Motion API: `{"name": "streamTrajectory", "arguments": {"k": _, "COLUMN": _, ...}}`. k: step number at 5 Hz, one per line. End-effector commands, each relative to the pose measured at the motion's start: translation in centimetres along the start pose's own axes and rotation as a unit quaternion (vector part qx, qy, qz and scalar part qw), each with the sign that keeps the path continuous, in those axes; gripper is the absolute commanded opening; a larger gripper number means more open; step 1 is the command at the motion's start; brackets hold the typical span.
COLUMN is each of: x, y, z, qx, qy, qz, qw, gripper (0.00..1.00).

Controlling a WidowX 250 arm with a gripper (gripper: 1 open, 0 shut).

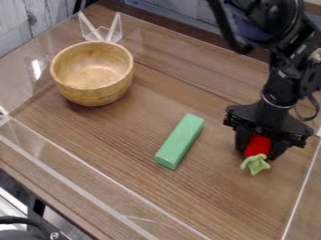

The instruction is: Move the red object to the right side of the table

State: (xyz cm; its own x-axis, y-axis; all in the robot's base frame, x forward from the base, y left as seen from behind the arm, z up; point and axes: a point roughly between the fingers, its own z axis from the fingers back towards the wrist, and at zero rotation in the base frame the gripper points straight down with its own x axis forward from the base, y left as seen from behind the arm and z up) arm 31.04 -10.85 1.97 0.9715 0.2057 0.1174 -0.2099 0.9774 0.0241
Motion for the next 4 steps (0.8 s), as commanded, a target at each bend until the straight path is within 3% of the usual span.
{"name": "streamTrajectory", "arguments": {"k": 1, "x": 1.2, "y": 0.0, "z": 0.6, "qx": -0.009, "qy": -0.015, "qz": 0.007, "qw": 0.9998, "gripper": 1.0}}
{"name": "streamTrajectory", "arguments": {"k": 4, "x": 2.4, "y": 0.5, "z": 0.4, "qx": -0.006, "qy": -0.016, "qz": 0.017, "qw": 0.9997, "gripper": 1.0}}
